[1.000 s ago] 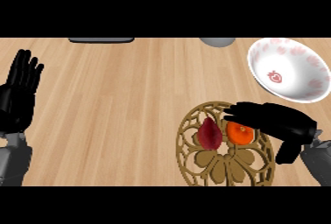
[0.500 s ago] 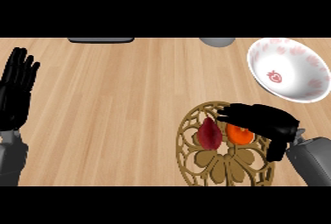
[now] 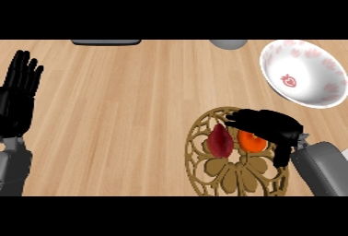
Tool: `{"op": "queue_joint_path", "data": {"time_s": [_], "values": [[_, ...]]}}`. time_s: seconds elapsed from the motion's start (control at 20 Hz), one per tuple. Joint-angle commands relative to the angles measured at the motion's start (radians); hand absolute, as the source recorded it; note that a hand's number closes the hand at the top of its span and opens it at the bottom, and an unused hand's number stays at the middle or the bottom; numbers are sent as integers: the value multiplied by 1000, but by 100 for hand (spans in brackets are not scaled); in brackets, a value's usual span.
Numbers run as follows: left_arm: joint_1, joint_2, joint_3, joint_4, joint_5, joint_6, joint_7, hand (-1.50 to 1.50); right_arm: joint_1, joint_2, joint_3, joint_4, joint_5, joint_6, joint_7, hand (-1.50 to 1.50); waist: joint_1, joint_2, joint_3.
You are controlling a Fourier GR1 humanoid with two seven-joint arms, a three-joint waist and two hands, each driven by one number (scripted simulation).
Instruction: Pick the squash from the placemat and place it in the bowl
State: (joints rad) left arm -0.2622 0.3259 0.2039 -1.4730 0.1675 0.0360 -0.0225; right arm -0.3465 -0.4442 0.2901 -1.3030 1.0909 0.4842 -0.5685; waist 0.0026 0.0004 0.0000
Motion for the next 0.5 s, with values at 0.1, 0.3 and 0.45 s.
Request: {"op": "queue_joint_path", "data": {"time_s": [0.1, 0.3, 0.45], "values": [[22, 11, 21, 16, 9, -47, -40, 0, 34, 42, -10, 91, 32, -175, -109, 150, 1, 1, 0], [-21, -7, 4, -11, -18, 0, 37, 0, -20, 96, -27, 61, 37, -131, -88, 150, -2, 0, 0], [16, -31, -15, -53, -26, -4, 29, 0, -32, 84, -59, 148, 51, -208, -153, 150, 1, 0, 0]]}}
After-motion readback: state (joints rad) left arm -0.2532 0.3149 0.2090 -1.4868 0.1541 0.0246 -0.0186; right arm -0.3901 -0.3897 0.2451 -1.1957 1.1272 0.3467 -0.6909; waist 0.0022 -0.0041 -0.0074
